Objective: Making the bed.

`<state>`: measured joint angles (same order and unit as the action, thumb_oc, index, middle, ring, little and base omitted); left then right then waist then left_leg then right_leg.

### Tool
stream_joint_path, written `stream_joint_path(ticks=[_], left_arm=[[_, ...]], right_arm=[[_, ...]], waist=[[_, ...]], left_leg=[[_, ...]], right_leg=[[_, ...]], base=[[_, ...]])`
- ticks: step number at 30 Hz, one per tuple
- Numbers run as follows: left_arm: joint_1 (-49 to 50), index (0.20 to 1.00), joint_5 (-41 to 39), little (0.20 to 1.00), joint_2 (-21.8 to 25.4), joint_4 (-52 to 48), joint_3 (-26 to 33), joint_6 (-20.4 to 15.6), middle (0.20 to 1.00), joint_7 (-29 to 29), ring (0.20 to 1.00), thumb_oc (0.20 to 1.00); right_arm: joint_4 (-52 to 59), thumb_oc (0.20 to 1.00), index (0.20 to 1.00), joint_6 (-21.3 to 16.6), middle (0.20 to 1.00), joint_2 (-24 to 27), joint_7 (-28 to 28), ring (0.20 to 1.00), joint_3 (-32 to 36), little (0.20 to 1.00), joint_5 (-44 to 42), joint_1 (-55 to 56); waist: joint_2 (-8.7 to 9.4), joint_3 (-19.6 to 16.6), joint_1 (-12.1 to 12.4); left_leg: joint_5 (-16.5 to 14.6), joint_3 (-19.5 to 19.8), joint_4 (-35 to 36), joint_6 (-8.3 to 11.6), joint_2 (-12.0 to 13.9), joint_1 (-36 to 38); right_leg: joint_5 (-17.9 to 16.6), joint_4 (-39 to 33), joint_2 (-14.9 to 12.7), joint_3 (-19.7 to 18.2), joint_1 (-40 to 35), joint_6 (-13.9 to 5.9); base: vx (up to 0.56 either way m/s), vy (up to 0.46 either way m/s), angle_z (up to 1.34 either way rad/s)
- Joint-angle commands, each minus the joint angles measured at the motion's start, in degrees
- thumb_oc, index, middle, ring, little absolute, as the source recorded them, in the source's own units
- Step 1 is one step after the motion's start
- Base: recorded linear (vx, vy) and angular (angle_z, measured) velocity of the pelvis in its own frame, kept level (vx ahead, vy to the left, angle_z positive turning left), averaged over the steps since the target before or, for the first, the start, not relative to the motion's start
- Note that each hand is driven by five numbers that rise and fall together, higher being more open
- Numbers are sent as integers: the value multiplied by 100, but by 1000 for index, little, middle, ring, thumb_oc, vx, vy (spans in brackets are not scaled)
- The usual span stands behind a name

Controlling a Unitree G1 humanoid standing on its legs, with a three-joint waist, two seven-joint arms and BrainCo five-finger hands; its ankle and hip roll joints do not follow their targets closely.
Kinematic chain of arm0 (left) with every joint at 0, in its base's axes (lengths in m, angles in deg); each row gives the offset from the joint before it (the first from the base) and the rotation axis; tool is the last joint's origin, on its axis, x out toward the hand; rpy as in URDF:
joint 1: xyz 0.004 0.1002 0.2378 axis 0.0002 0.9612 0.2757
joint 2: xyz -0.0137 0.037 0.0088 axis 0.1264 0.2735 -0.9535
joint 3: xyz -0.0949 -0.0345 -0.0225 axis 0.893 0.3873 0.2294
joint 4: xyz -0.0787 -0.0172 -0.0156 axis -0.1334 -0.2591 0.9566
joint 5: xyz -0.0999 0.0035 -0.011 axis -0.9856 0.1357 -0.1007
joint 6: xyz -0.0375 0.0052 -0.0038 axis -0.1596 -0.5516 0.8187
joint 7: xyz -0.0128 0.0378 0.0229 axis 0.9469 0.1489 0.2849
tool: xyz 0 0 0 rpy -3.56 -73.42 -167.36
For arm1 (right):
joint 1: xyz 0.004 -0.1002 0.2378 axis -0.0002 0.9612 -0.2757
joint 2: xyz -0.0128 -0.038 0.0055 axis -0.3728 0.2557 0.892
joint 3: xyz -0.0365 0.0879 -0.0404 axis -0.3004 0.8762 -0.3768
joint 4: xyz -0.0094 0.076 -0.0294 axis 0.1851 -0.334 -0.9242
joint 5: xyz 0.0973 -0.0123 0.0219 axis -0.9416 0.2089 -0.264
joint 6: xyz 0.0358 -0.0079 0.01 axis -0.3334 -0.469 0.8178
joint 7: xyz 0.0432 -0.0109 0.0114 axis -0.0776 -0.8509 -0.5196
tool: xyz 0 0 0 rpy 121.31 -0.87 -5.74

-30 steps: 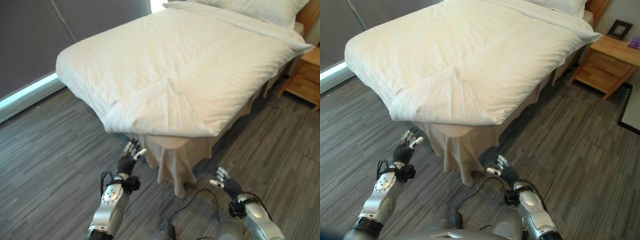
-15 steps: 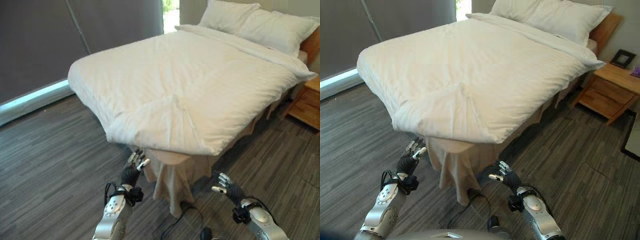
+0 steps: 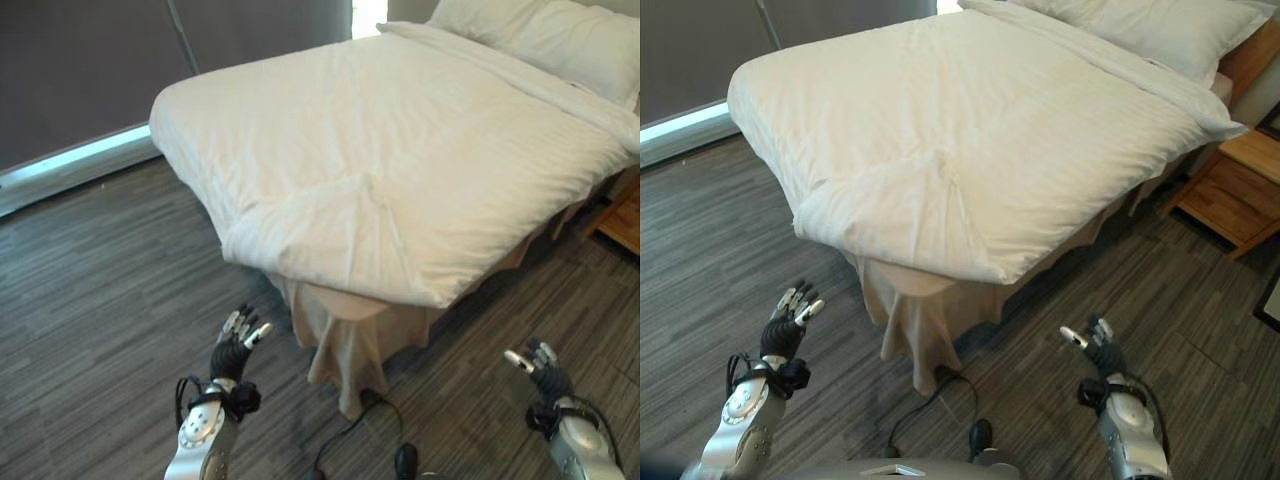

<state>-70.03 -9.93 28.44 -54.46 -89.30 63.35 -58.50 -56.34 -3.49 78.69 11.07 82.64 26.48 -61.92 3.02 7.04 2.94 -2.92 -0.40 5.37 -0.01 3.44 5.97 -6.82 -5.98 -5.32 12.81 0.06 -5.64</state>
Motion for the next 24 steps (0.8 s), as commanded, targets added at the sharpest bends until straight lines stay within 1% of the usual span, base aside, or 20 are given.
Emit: stream_joint_path(ticks=[1, 3, 4, 5, 6, 7, 8, 9, 10, 11, 12, 13, 14, 16, 17, 18, 20, 24], left_arm=[[9, 1000, -101, 1000, 405, -200, -295, -249, 1000, -284, 1000, 1000], [186, 1000, -288, 1000, 464, -72, -508, -181, 1000, -423, 1000, 1000], [184, 1000, -288, 1000, 461, -71, -505, -181, 1000, -423, 1000, 1000], [264, 1000, -479, 1000, 549, 233, -846, -85, 1000, -571, 1000, 1000], [262, 1000, -479, 1000, 545, 235, -842, -86, 1000, -572, 1000, 1000], [288, 1000, -552, 1000, 589, 405, -1066, -15, 1000, -640, 1000, 1000], [372, 1000, -480, 1000, 652, 691, -1436, 63, 1000, -730, 1000, 1000], [363, 1000, -479, 1000, 629, 698, -1421, 59, 1000, -731, 1000, 1000], [368, 1000, -419, 1000, 768, 1007, -1731, 138, 1000, -775, 1000, 1000], [355, 1000, -419, 1000, 744, 1014, -1721, 135, 1000, -776, 1000, 1000], [335, 1000, -446, 1000, 788, 1069, -1823, 167, 1000, -779, 1000, 1000], [311, 1000, -434, 1000, 929, 1110, -1996, 222, 1000, -785, 1000, 1000], [299, 1000, -433, 1000, 908, 1112, -1989, 223, 1000, -784, 1000, 1000], [236, 1000, -303, 1000, 1053, 1069, -2039, 239, 1000, -733, 1000, 1000], [201, 1000, -258, 1000, 1090, 1064, -2052, 234, 1000, -704, 1000, 1000], [90, 1000, -168, 1000, 1191, 1023, -2172, 231, 1000, -664, 1000, 1000], [5, 1000, -102, 1000, 1280, 944, -2232, 229, 1000, -655, 1000, 1000], [-45, 1000, -66, 1000, 1305, 955, -2260, 221, 1000, -643, 1000, 1000]], right_arm=[[-238, 1000, 1000, -349, 1000, 1044, -257, 1000, 167, 1000, 641, -1225], [-499, 1000, 1000, -338, 1000, 1569, -345, 1000, -53, 1000, 868, -1808], [-506, 1000, 1000, -341, 1000, 1571, -346, 1000, -59, 1000, 866, -1817], [-1033, 1000, 1000, -200, 1000, 2171, -284, 1000, -689, 1000, 1168, -2700], [-1041, 1000, 1000, -203, 1000, 2173, -284, 1000, -698, 1000, 1166, -2712], [-1364, 1000, 1000, -124, 1000, 2428, -215, 1000, -1078, 1000, 1301, -3240], [-2213, 1000, 1000, -32, 1000, 2836, -192, 1000, -2045, 1000, 1642, -4623], [-2251, 1000, 1000, -44, 1000, 2836, -193, 1000, -2097, 1000, 1633, -4688], [-3006, 1000, 1000, 51, 1000, 2983, -295, 1000, -2929, 1000, 1960, -6010], [-3041, 1000, 1000, 40, 1000, 2980, -294, 1000, -2978, 1000, 1951, -6074], [-3368, 1000, 1000, 71, 1000, 2865, -397, 1000, -3178, 1000, 1983, -6504], [-3979, 1000, 1000, 169, 1000, 2822, -548, 1000, -3680, 1000, 2225, -7454], [-4010, 1000, 1000, 158, 1000, 2817, -546, 1000, -3721, 1000, 2217, -7508], [-4158, 1000, 1000, 212, 1000, 2722, -715, 1000, -4107, 1000, 2588, -8125], [-4186, 1000, 1000, 244, 1000, 2658, -792, 1000, -4136, 1000, 2652, -8259], [-4599, 1000, 1000, 320, 1000, 2523, -978, 1000, -4298, 1000, 2751, -8657], [-4995, 1000, 1000, 352, 1000, 2498, -1018, 1000, -4532, 1000, 2811, -9020], [-5132, 1000, 1000, 357, 1000, 2516, -1030, 1000, -4637, 1000, 2845, -9188]], waist=[[44, 87, 330], [105, 150, 491], [103, 152, 486], [189, 228, 640], [189, 226, 631], [234, 269, 725], [318, 343, 882], [314, 342, 852], [402, 450, 1019], [397, 449, 991], [431, 490, 1045], [487, 578, 1184], [484, 573, 1149], [530, 684, 1236], [546, 713, 1259], [587, 789, 1364], [582, 855, 1452], [582, 882, 1466]], left_leg=[[344, 420, -60, 265, -9, -361], [354, 504, -74, 253, -24, -426], [354, 506, -75, 253, -24, -426], [371, 567, -83, 246, -32, -489], [373, 570, -83, 245, -34, -496], [362, 589, -94, 247, -20, -509], [392, 662, -110, 234, -33, -609], [418, 669, -106, 228, -46, -632], [441, 761, -136, 226, -51, -767], [467, 769, -133, 219, -66, -793], [496, 824, -150, 219, -79, -890], [517, 952, -156, 234, -81, -1021], [542, 969, -166, 225, -103, -1063], [593, 1093, -205, 242, -125, -1272], [608, 1125, -209, 242, -133, -1324], [645, 1227, -208, 252, -163, -1455], [662, 1312, -207, 284, -153, -1573], [718, 1359, -219, 298, -167, -1698]], right_leg=[[427, 246, -316, 362, -356, -298], [404, 243, -335, 434, -353, -316], [404, 243, -335, 436, -354, -316], [358, 245, -336, 492, -324, -325], [357, 244, -337, 496, -320, -326], [347, 244, -325, 509, -327, -330], [315, 238, -322, 562, -291, -339], [298, 235, -334, 568, -271, -342], [285, 239, -314, 626, -218, -351], [269, 237, -328, 633, -197, -354], [253, 242, -325, 676, -136, -356], [256, 234, -298, 774, -77, -351], [238, 232, -315, 792, -51, -356], [219, 232, -296, 867, 73, -351], [214, 229, -289, 882, 111, -351], [191, 189, -268, 964, 186, -350], [199, 152, -237, 1029, 243, -347], [175, 137, -252, 1084, 320, -355]], base=[[-1, 4, 8], [-19, 1, 26], [-52, -6, 23], [-38, -4, 4], [-52, -12, 23], [-54, -1, 20], [-62, 4, 15], [-105, 1, 2], [-75, 0, 13], [-103, -14, 24], [-85, -15, 32], [-86, -13, 28], [-82, -14, 39], [-79, -8, 51], [-84, 2, 52], [-63, 6, 33], [-35, -9, 32], [-16, 1, 27]])
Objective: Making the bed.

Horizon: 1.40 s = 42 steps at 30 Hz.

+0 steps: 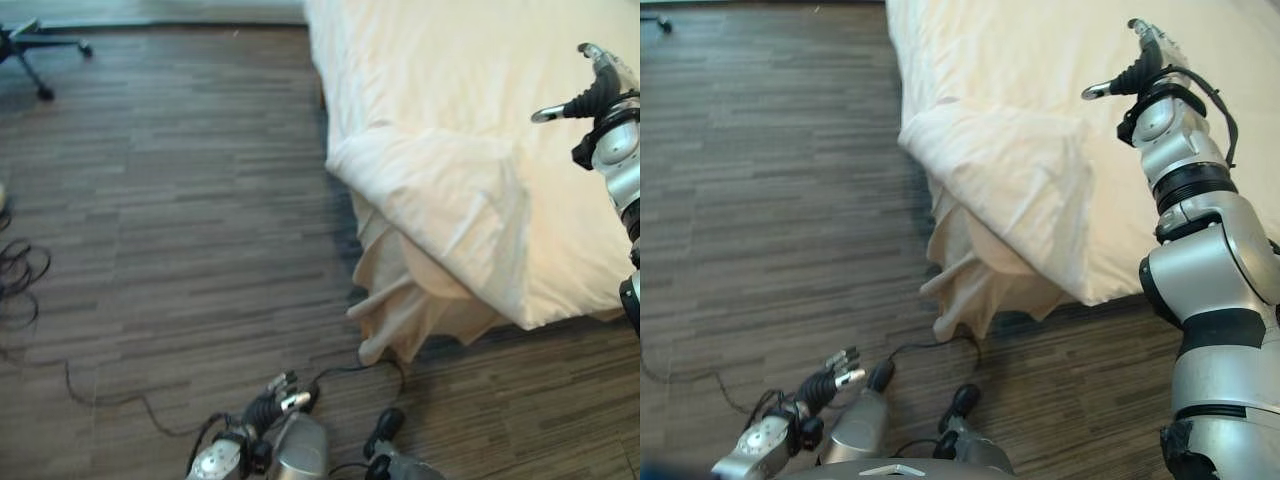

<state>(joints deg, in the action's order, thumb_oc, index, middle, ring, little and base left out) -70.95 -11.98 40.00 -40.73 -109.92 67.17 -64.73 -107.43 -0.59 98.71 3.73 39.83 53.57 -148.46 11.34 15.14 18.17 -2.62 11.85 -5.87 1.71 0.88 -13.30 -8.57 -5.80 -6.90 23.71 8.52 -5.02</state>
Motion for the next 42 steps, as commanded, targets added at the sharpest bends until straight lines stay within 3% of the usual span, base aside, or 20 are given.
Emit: stream_joint_path(ticks=[1, 5, 10, 16, 21, 25, 31, 32, 33, 38, 39, 41, 42], left_arm=[[53, 1000, 140, 1000, 148, -418, -195, -161, 1000, -21, 1000, 1000], [-144, 1000, 203, 1000, 176, -489, -185, -241, 1000, 188, 1000, 1000], [-206, 1000, 209, 1000, 157, -540, -207, -275, 1000, 289, 1000, 1000], [-351, 1000, 36, 1000, 18, -575, -326, -370, 1000, 482, 1000, 1000], [-547, 1000, -84, 1000, -156, -647, -536, -409, 1000, 631, 1000, 1000], [-754, 1000, -589, 1000, -443, -840, -507, -503, 1000, 765, 1000, 1000], [-946, 1000, -582, 1000, -507, -1063, -521, -588, 1000, 854, 1000, 1000], [-1001, 1000, -537, 1000, -515, -1066, -562, -580, 1000, 829, 1000, 1000], [-1035, 1000, -503, 1000, -539, -1046, -597, -582, 1000, 805, 1000, 1000], [-1135, 1000, -651, 1000, -793, -700, -556, -596, 1000, 739, 1000, 1000], [-1144, 1000, -733, 1000, -882, -684, -465, -592, 1000, 800, 1000, 1000], [-1138, 1000, -733, 1000, -875, -687, -473, -592, 1000, 800, 1000, 1000], [-1081, 1000, -733, 1000, -874, -769, -388, -590, 1000, 864, 1000, 1000]], right_arm=[[-23, 1000, 1000, 67, 1000, 509, -296, 1000, -357, 1000, 136, -531], [-482, 1000, 1000, 285, 1000, 643, -387, 1000, -988, 1000, 646, -1108], [-623, 1000, 1000, 468, 1000, 888, -526, 1000, -1218, 1000, 922, -1367], [-453, 1000, 1000, 429, 1000, 1087, -637, 1000, -1411, 1000, 880, -1488], [-524, 1000, 1000, 434, 1000, 1149, -643, 1000, -1234, 1000, 689, -1264], [-467, 1000, 1000, 372, 1000, 877, -605, 1000, -819, 1000, 590, -622], [-645, 1000, 1000, 367, 1000, 657, -483, 1000, -486, 1000, 692, 2], [-648, 567, 567, 353, 567, 618, -414, 567, -466, 567, 771, 188], [-568, 200, 200, 311, 200, 591, -344, 200, -458, 200, 854, 382], [664, 200, 200, -15, 200, 0, 90, 200, -498, 200, 1022, 1812], [1822, 200, 200, -125, 200, -256, 278, 200, -473, 200, 916, 2698], [1845, 200, 200, -113, 200, -249, 282, 200, -457, 200, 920, 2720], [2679, 200, 200, -197, 200, -458, 453, 200, -298, 200, 782, 3535]], waist=[[-259, 73, -48], [-322, 384, 134], [-413, 556, 156], [-503, 823, 149], [-614, 1084, 189], [-709, 1316, 186], [-827, 1409, 194], [-850, 1421, 208], [-866, 1431, 204], [-744, 1464, 38], [-632, 1465, -127], [-629, 1464, -116], [-520, 1465, -235]], left_leg=[[661, 126, 911, 135, 109, 254], [817, 285, 906, 208, 95, -246], [893, 325, 928, 232, 73, -482], [988, 329, 944, 277, 61, -868], [1084, 311, 977, 309, 40, -1224], [1124, 269, 928, 301, -13, -1461], [1140, 268, 911, 293, -66, -1519], [1137, 269, 907, 283, -86, -1508], [1135, 263, 905, 280, -93, -1491], [1105, 185, 946, 271, -69, -1306], [1081, 120, 957, 273, -33, -1236], [1080, 117, 957, 272, -33, -1230], [1049, 82, 963, 274, 0, -1168]], right_leg=[[371, 124, -77, -15, -539, -412], [330, 94, -61, 81, -164, -404], [301, 83, -68, 100, 57, -412], [237, 80, -71, 91, 407, -425], [141, 80, -65, 71, 799, -439], [92, 80, -56, 57, 1004, -458], [76, 80, -89, 81, 1055, -473], [78, 80, -97, 79, 1042, -482], [79, 80, -107, 76, 1026, -488], [69, 80, -125, -7, 921, -483], [67, 80, -127, -60, 881, -477], [68, 80, -128, -63, 877, -477], [74, 80, -115, -84, 835, -478]], base=[[0, 0, 9], [-47, 20, 5], [-15, 7, 14], [-23, -4, -1], [-39, 3, 2], [-36, 4, -3], [-1, 3, -1], [0, 0, 0], [3, 31, 3], [9, 43, -3], [8, 25, -11], [8, 13, -18], [28, -13, -22]])
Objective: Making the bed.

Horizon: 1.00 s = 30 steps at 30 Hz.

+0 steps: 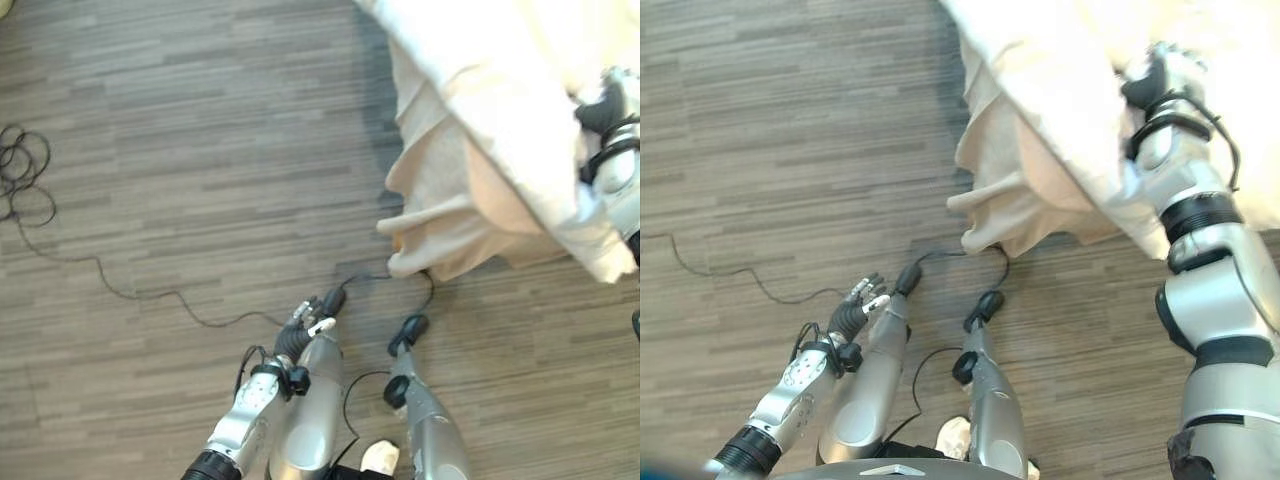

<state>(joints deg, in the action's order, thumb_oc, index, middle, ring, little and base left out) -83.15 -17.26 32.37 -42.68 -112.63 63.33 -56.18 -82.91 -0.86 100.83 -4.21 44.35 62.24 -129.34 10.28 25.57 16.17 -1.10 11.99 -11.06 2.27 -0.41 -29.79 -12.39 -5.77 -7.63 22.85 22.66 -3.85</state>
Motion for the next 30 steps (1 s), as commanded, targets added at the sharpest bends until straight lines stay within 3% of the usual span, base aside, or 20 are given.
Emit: stream_joint_path(ticks=[1, 5, 9, 11, 16, 18, 23, 24, 26, 27, 29, 30], left_arm=[[279, 1000, -152, 1000, -6, -686, 44, -210, 1000, 41, 1000, 1000], [535, 1000, -54, 1000, 228, -844, 113, -174, 1000, -14, 1000, 1000], [658, 1000, -29, 1000, 521, -1142, 111, -198, 1000, -42, 1000, 1000], [679, 1000, -34, 1000, 629, -1299, 135, -197, 1000, -31, 1000, 1000], [669, 1000, -38, 1000, 717, -1357, 85, -155, 1000, -106, 1000, 1000], [646, 1000, -95, 1000, 707, -1335, 58, -103, 1000, -162, 1000, 1000], [618, 1000, -168, 1000, 657, -1277, 112, -55, 1000, -264, 1000, 1000], [533, 1000, -204, 1000, 627, -1203, 175, -49, 1000, -309, 1000, 1000], [524, 1000, -245, 1000, 646, -1209, 248, -36, 1000, -384, 1000, 1000], [552, 1000, -245, 1000, 645, -1166, 367, 6, 1000, -570, 1000, 1000], [587, 1000, -269, 1000, 645, -1203, 386, 36, 1000, -693, 1000, 1000], [656, 1000, -291, 1000, 658, -1232, 422, 63, 1000, -857, 1000, 1000]], right_arm=[[1477, 200, 200, -290, 200, -607, 1611, 200, -770, 200, 233, 2577], [2671, 200, 200, -410, 200, -388, 2166, 200, -789, 200, 660, 3563], [3286, 200, 200, -425, 200, -545, 2664, 200, -673, 200, 476, 4515], [3655, 200, 200, -345, 200, -680, 2886, 200, -777, 200, 363, 4499], [3349, 200, 200, -121, 200, -1109, 3231, 200, -1189, 200, 279, 4134], [2782, 1000, 1000, 100, 1000, -1553, 3332, 1000, -1419, 1000, 304, 3852], [1643, 1000, 1000, 226, 1000, -1908, 3194, 1000, -1332, 1000, 53, 3855], [655, 1000, 1000, 257, 1000, -1982, 2991, 1000, -989, 1000, -332, 4118], [246, 1000, 1000, 229, 1000, -1912, 3023, 1000, -803, 1000, -394, 4297], [-667, 1000, 1000, 228, 1000, -1746, 3027, 1000, -454, 1000, -211, 4807], [-1260, 1000, 1000, 261, 1000, -1697, 3011, 1000, -227, 1000, -45, 5073], [-2161, 1000, 1000, 334, 1000, -1575, 2882, 1000, 371, 1000, 190, 5513]], waist=[[-295, 422, -156], [-213, 391, -268], [-212, 294, -327], [-233, 191, -312], [-271, 70, -257], [-305, -49, -225], [-303, -171, -242], [-296, -250, -311], [-262, -303, -348], [-240, -400, -406], [-252, -466, -433], [-300, -594, -494]], left_leg=[[864, 42, 1497, 225, 162, 571], [829, 47, 1517, 227, 162, 676], [846, 76, 1541, 218, 136, 758], [797, 79, 1551, 219, 146, 849], [774, 107, 1567, 211, 125, 1005], [754, 117, 1575, 192, 113, 1111], [742, 74, 1580, 165, 114, 1260], [742, 27, 1586, 152, 110, 1339], [764, -4, 1599, 144, 107, 1373], [702, -46, 1594, 141, 126, 1501], [685, -35, 1596, 126, 110, 1550], [650, -23, 1600, 100, 96, 1659]], right_leg=[[474, 77, -48, -2, -649, -601], [518, 77, -61, 32, -761, -621], [527, 81, -122, 97, -876, -651], [568, 94, -142, 121, -971, -655], [608, 121, -182, 150, -1116, -641], [635, 136, -213, 148, -1221, -625], [654, 168, -230, 91, -1313, -607], [646, 176, -229, 29, -1338, -603], [630, 168, -232, -13, -1351, -605], [662, 156, -210, -48, -1455, -602], [677, 151, -216, -34, -1510, -602], [700, 139, -239, 2, -1622, -607]], base=[[28, -13, -18], [23, 1, -5], [16, 5, -1], [0, 0, 0], [13, -4, 4], [24, -2, 8], [8, -1, 2], [0, 0, 0], [20, -1, 1], [31, -4, -4], [76, -8, -14], [81, -2, -10]])
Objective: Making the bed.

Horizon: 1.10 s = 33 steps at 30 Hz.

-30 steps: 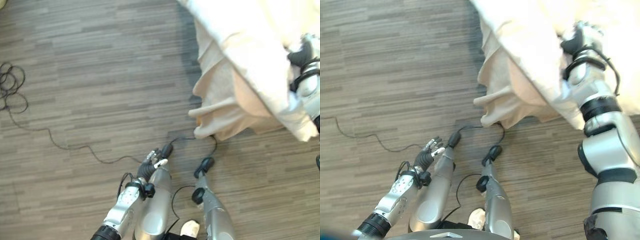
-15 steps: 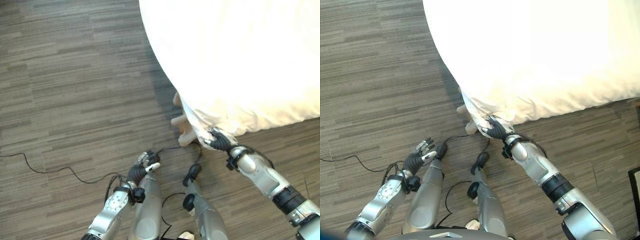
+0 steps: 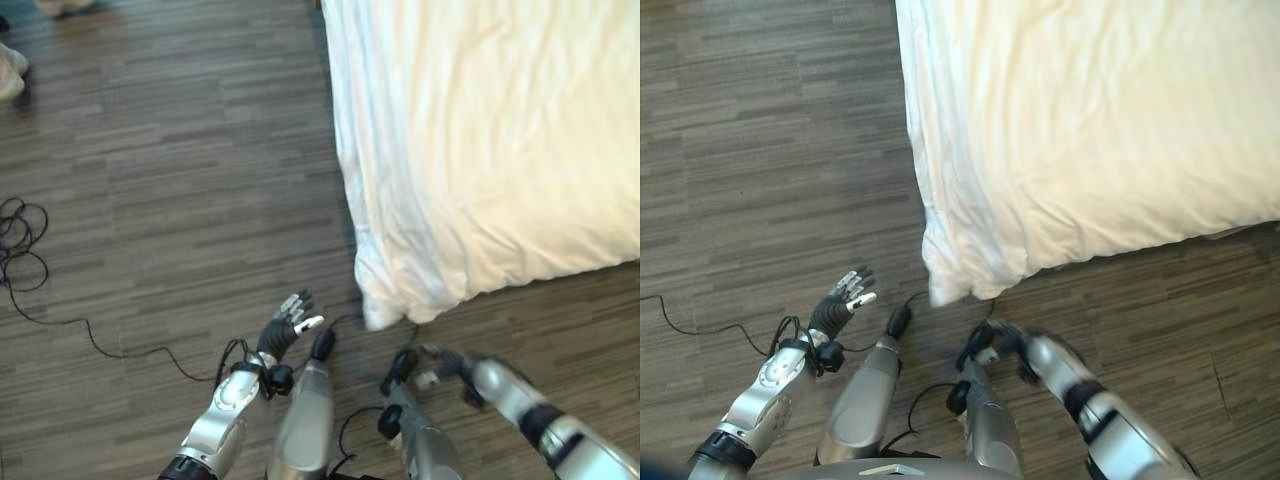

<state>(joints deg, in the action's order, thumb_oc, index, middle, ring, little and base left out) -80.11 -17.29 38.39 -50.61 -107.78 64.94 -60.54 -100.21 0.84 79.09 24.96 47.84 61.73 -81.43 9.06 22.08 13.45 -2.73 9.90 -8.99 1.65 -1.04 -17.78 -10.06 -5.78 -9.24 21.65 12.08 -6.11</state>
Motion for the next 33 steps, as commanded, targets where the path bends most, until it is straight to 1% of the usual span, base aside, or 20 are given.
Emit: stream_joint_path(ticks=[1, 2, 3, 6, 9, 10, 12, 13, 14, 15, 17, 18, 19, 20, 24, 27, 28, 29, 30, 33], left_arm=[[347, 1000, -288, 1000, 57, -441, -70, -98, 1000, -420, 1000, 1000], [370, 1000, -293, 1000, 71, -482, -54, -105, 1000, -448, 1000, 1000], [399, 1000, -301, 1000, 83, -537, -3, -89, 1000, -467, 1000, 1000], [367, 1000, -317, 1000, 79, -593, 11, -114, 1000, -405, 1000, 1000], [359, 1000, -290, 1000, -17, -550, -37, -133, 1000, -196, 1000, 1000], [349, 1000, -290, 1000, -16, -547, -50, -134, 1000, -196, 1000, 1000], [325, 1000, -272, 1000, -27, -523, -134, -149, 1000, -155, 1000, 1000], [315, 1000, -263, 1000, -58, -494, -168, -153, 1000, -142, 1000, 1000], [311, 1000, -238, 1000, -70, -484, -166, -175, 1000, -120, 1000, 1000], [328, 1000, -228, 1000, -127, -431, -202, -209, 1000, -134, 1000, 1000], [394, 1000, -262, 1000, -141, -403, -238, -224, 1000, -177, 1000, 1000], [515, 1000, -253, 1000, -136, -382, -217, -221, 1000, -194, 1000, 1000], [578, 1000, -254, 1000, -121, -372, -247, -212, 1000, -289, 1000, 1000], [740, 1000, -356, 1000, -142, -178, -349, -130, 1000, -435, 1000, 1000], [834, 1000, -327, 1000, -310, 393, -537, -54, 1000, -536, 1000, 1000], [696, 1000, -240, 1000, -543, 1230, -767, -22, 1000, -364, 1000, 1000], [690, 1000, -238, 1000, -548, 1235, -758, -25, 1000, -365, 1000, 1000], [629, 1000, -139, 1000, -679, 1443, -868, -36, 1000, -282, 1000, 1000], [627, 1000, -138, 1000, -682, 1447, -854, -38, 1000, -282, 1000, 1000], [569, 1000, -201, 1000, -747, 1523, -1006, -67, 1000, -211, 1000, 1000]], right_arm=[[-433, 1000, 1000, 160, 1000, 598, -39, 1000, 33, 1000, 244, 727], [-740, 1000, 1000, 221, 1000, 714, -223, 1000, 463, 1000, 151, 870], [-1200, 1000, 1000, 275, 1000, 1081, -650, 1000, 1493, 1000, -329, 995], [-1209, 1000, 1000, 236, 1000, 1475, -1128, 1000, 2201, 1000, -777, 850], [555, 1000, 1000, -1, 1000, 1853, -1902, 1000, 3249, 1000, -1631, 836], [579, 1000, 1000, 12, 1000, 1851, -1902, 1000, 3274, 1000, -1627, 859], [1929, 1000, 1000, -169, 1000, 1778, -2097, 1000, 3560, 1000, -1983, 878], [2712, 247, 247, -346, 247, 1656, -2166, 247, 3650, 247, -2097, 915], [3589, 200, 200, -448, 200, 1520, -2165, 200, 3747, 200, -2051, 1078], [4862, 200, 200, -873, 200, 1348, -1991, 200, 3736, 200, -2253, 1146], [5469, 200, 200, -1032, 200, 1313, -1781, 200, 3747, 200, -2423, 1182], [6599, 200, 200, -1256, 200, 1409, -1472, 200, 3657, 200, -2354, 1177], [6802, 200, 200, -1340, 200, 1590, -1217, 200, 3496, 200, -2367, 1166], [7608, 200, 200, -1397, 200, 1886, -563, 200, 3083, 200, -2875, 999], [7795, 200, 200, -1275, 200, 1858, -160, 200, 2353, 200, -3421, 624], [7583, 200, 200, -1046, 200, 1327, 54, 200, 382, 200, -3457, -786], [7572, 200, 200, -1051, 200, 1324, 53, 200, 371, 200, -3457, -805], [7369, 200, 200, -904, 200, 855, 167, 200, -291, 200, -3829, -1323], [7342, 200, 200, -915, 200, 840, 167, 200, -309, 200, -3833, -1351], [6364, 200, 200, -769, 200, 16, 49, 200, -993, 200, -3839, -2115]], waist=[[-177, -252, -227], [-189, -309, -267], [-212, -403, -377], [-228, -452, -469], [-238, -487, -743], [-235, -496, -738], [-263, -496, -843], [-287, -489, -901], [-288, -496, -943], [-304, -481, -1010], [-311, -496, -1009], [-313, -497, -1008], [-317, -504, -996], [-336, -497, -935], [-392, -507, -839], [-452, -464, -642], [-447, -468, -658], [-462, -470, -529], [-456, -469, -541], [-509, -423, -347]], left_leg=[[842, 195, 1399, 155, 145, 440], [831, 190, 1399, 144, 137, 464], [768, 139, 1399, 129, 143, 558], [738, 55, 1399, 114, 149, 610], [675, -199, 1399, 94, 202, 700], [701, -196, 1399, 88, 189, 675], [679, -278, 1399, 90, 204, 709], [643, -328, 1399, 97, 228, 733], [666, -363, 1399, 93, 222, 716], [655, -428, 1399, 108, 243, 723], [656, -462, 1399, 117, 246, 721], [667, -479, 1399, 133, 247, 704], [670, -479, 1399, 146, 244, 676], [657, -487, 1399, 170, 263, 683], [707, -441, 1399, 164, 230, 630], [711, -457, 1399, 161, 240, 640], [732, -452, 1399, 156, 230, 618], [757, -443, 1399, 160, 231, 572], [756, -443, 1399, 160, 232, 570], [799, -382, 1399, 163, 223, 506]], right_leg=[[448, 134, -90, 131, -552, -386], [453, 131, -100, 133, -573, -392], [472, 120, -93, 80, -618, -395], [459, 112, -86, -7, -605, -402], [429, 110, -35, -287, -520, -398], [408, 105, -47, -284, -500, -401], [396, 100, -26, -366, -470, -398], [412, 105, -6, -414, -458, -397], [380, 96, -6, -460, -411, -395], [370, 88, 7, -512, -381, -398], [370, 83, 11, -533, -364, -399], [363, 82, 14, -557, -338, -402], [357, 81, 10, -557, -307, -408], [385, 78, 22, -547, -328, -402], [375, 78, -8, -468, -328, -407], [365, 78, -1, -485, -329, -385], [351, 78, -12, -480, -311, -387], [352, 78, -19, -470, -285, -374], [353, 78, -19, -470, -283, -374], [355, 78, -32, -392, -273, -364]], base=[[56, 3, -7], [43, 3, -3], [58, 9, -12], [11, 22, -10], [-8, 39, -39], [10, 21, -58], [-5, 8, -44], [-22, 13, -10], [-19, 12, 9], [-26, 11, 3], [-3, -2, -19], [-6, -11, -25], [3, -38, -19], [9, -40, -12], [-2, -13, 12], [-9, -11, 8], [-19, -7, -11], [0, 0, 0], [0, 0, 0], [-8, -2, 0]])
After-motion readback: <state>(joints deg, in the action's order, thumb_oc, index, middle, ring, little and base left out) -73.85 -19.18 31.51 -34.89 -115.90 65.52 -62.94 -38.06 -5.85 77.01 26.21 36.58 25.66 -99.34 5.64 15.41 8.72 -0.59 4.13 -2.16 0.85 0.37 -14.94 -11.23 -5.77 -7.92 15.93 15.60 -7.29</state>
